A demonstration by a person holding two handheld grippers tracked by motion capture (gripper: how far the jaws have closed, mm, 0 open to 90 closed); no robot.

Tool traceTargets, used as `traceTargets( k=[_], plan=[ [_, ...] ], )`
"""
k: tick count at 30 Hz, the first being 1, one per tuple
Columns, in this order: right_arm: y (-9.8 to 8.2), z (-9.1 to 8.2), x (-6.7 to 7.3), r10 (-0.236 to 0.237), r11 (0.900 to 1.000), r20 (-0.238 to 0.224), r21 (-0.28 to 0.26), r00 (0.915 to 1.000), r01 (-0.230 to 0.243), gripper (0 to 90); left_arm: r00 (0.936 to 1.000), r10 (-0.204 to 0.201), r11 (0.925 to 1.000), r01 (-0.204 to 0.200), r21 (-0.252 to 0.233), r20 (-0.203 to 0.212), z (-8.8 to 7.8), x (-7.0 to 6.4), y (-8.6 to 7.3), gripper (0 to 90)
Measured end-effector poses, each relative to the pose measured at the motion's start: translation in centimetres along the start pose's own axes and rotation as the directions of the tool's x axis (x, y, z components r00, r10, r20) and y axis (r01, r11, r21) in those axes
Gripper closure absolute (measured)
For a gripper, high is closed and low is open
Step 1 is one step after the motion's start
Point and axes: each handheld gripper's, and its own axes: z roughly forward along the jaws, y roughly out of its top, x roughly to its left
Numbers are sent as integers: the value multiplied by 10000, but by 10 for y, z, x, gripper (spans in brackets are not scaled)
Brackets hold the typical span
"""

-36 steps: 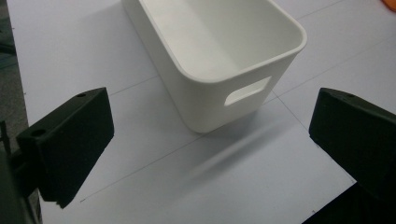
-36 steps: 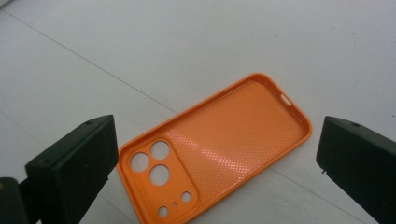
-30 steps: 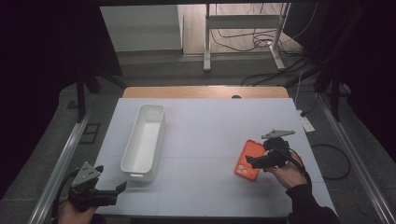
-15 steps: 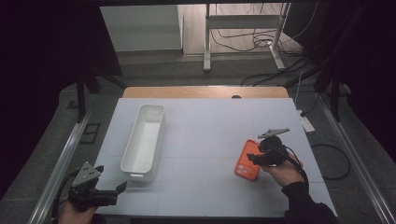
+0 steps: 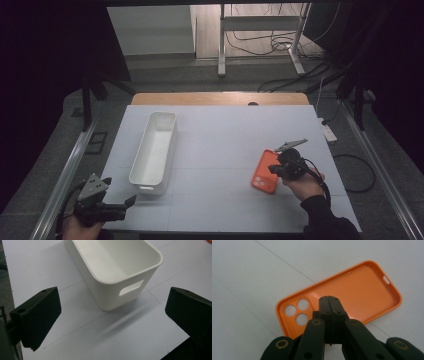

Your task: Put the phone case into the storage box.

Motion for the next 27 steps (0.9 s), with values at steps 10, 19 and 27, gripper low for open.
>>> traceTargets(
  k=[10, 19, 27],
  plan=[
    [-13, -1, -7, 121, 9987, 311, 500, 9994, -136, 895, 10000, 51, 10000, -51, 12, 12, 0, -1, 0, 12],
    [-24, -1, -7, 230, 9944, 579, 1018, 9981, -289, 896, 10000, 84, 10000, -84, 34, 6, 0, -1, 1, 12],
    [-30, 0, -4, 289, 9884, 590, 1476, 9978, -373, 895, 9999, 137, 9999, -137, 49, 5, 1, -1, 1, 12]
  ],
)
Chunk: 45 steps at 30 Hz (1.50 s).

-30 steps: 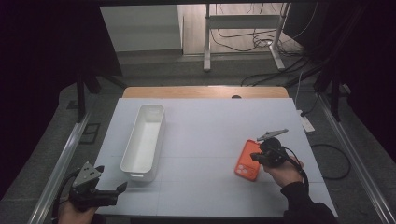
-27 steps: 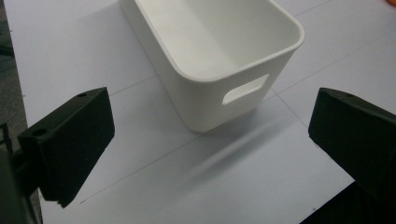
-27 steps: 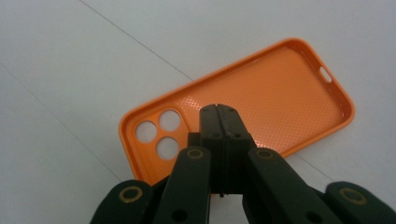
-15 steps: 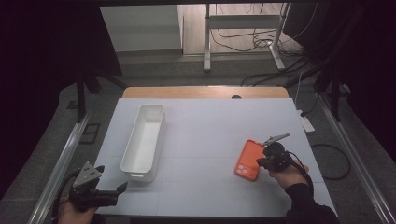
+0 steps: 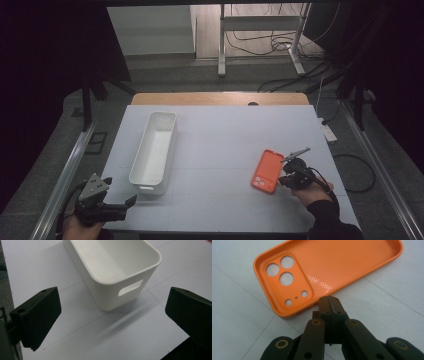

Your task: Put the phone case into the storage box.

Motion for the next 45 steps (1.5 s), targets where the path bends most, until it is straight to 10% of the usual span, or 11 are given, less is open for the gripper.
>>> traceTargets(
  k=[45],
  plan=[
    [16, 18, 33, -982, 9946, -1435, 205, 9848, 1021, 896, 10000, -3, 10000, 3, 46, 10, 1, 0, 1, 14]
  ],
)
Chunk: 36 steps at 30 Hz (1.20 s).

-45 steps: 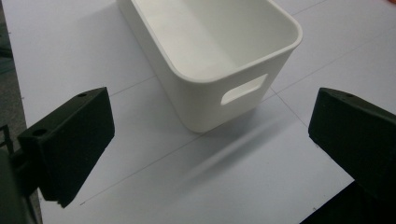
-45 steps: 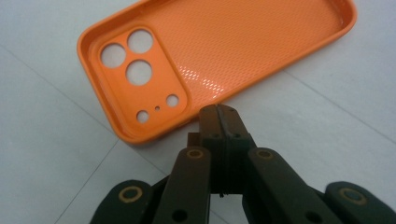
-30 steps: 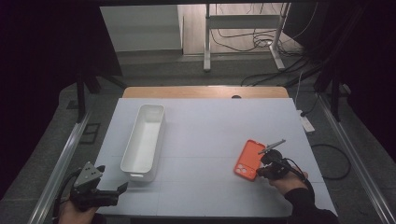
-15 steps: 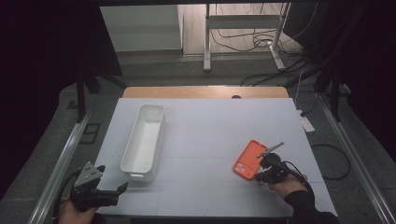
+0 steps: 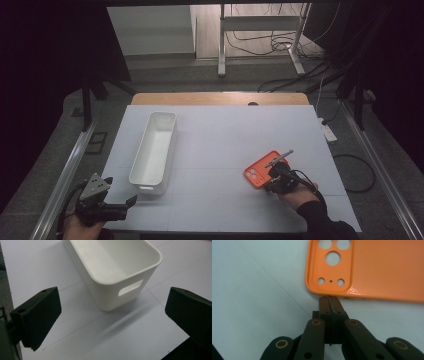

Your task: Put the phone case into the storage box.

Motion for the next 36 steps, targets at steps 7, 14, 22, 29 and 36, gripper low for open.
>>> traceTargets(
  k=[7, 14, 22, 29, 36],
  plan=[
    [14, 9, -1, -79, 9995, 23, -298, 10000, 80, 896, 10000, -2, 10000, 2, -2, 14, 0, 0, 0, 14],
    [26, 16, -3, -134, 9985, 97, -537, 9999, 139, 895, 10000, -5, 10000, 5, -4, 19, 0, 0, 0, 14],
    [34, 21, -7, 28, 9976, 58, -689, 10000, -24, 896, 10000, -17, 10000, 17, -4, 22, 0, 0, 0, 14],
    [28, -1, -24, 492, 9883, 492, -1466, 9976, -415, 895, 9999, -113, 9999, 114, -29, 18, 0, 1, 0, 14],
    [18, -13, -48, 1132, 9802, 1084, -1747, 9876, -932, 895, 9994, -334, 9994, 335, -33, 71, 0, 4, 0, 16]
  ],
)
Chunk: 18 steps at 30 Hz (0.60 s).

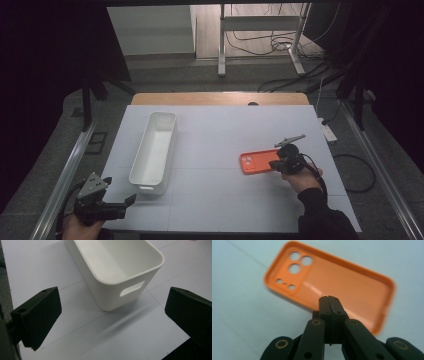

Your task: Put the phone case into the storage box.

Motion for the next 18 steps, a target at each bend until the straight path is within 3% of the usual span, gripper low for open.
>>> traceTargets(
  k=[5, 8, 18],
  plan=[
    [-6, -2, -21, 366, 9993, 568, -21, 9977, -365, 896, 10000, 4, 10000, -4, 20, -18, 1, 0, 0, 16],
    [-8, -1, -27, 556, 9984, 539, 7, 9970, -557, 895, 10000, 4, 10000, -4, 44, 2, 0, 0, 0, 16],
    [-9, 4, -27, 431, 9985, 614, 321, 9972, -452, 896, 10000, 22, 10000, -22, 24, 34, 0, 0, 0, 16]
  ],
)
